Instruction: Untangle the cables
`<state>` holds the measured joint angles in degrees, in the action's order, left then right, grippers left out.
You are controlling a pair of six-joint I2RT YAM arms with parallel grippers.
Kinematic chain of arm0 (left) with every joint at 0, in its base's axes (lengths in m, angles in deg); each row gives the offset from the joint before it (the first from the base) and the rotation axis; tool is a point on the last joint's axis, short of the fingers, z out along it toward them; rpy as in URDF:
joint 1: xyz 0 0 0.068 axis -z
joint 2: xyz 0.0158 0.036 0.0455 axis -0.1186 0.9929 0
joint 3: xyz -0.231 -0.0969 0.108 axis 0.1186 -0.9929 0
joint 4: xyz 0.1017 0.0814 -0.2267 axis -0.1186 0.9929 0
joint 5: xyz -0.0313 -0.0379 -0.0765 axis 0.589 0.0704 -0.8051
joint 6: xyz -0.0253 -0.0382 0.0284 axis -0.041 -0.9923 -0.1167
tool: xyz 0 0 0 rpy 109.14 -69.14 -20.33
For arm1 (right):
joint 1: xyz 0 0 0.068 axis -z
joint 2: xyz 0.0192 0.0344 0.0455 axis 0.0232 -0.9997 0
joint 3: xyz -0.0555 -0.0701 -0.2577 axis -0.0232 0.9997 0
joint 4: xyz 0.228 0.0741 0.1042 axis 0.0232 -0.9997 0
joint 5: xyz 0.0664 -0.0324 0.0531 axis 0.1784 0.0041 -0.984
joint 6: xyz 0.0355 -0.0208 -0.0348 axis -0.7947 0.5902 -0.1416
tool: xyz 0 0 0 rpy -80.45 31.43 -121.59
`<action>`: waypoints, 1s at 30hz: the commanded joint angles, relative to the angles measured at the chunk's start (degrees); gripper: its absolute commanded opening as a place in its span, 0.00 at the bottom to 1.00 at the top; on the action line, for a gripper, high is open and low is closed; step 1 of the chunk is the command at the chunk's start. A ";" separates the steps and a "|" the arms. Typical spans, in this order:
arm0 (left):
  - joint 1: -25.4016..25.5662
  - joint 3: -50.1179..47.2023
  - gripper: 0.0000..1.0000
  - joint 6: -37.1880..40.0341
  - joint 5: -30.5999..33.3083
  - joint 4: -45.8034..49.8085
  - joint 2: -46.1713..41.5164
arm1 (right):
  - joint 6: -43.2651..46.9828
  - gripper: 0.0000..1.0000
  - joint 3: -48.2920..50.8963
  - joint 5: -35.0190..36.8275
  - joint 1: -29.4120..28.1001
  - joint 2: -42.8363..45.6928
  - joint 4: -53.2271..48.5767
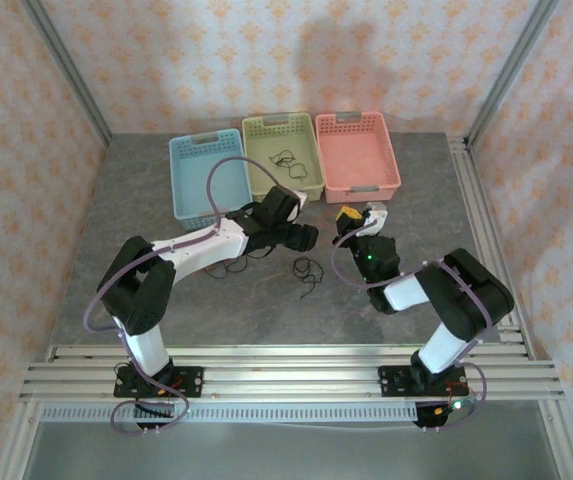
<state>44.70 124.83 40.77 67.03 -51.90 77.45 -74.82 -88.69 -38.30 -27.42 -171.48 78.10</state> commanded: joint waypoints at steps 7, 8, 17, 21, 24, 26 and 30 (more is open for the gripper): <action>0.34 4.28 0.69 0.56 1.85 4.94 3.05 | -0.15 0.00 1.74 2.99 0.95 2.69 2.85; 0.34 4.51 0.69 0.55 2.11 5.22 3.31 | -0.13 0.00 1.85 3.17 1.01 2.83 2.86; 1.04 7.27 0.57 1.52 0.69 7.97 6.10 | -0.02 0.00 2.79 6.84 1.55 3.97 2.85; 1.40 8.24 0.47 1.96 1.02 8.97 6.99 | 0.07 0.00 3.35 11.07 1.59 4.29 2.86; 1.49 9.06 0.36 2.04 1.33 9.85 7.46 | -0.59 0.00 3.69 14.64 1.81 3.75 2.86; 1.44 8.93 0.29 2.04 1.45 9.83 7.47 | -1.11 0.00 3.96 15.98 2.06 3.57 2.82; 1.49 8.95 0.16 2.09 1.57 9.85 7.46 | -2.04 0.00 4.41 17.58 2.62 3.72 2.86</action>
<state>45.99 132.20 42.26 67.30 -43.99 84.49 -75.50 -85.06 -24.09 -25.26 -168.46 78.91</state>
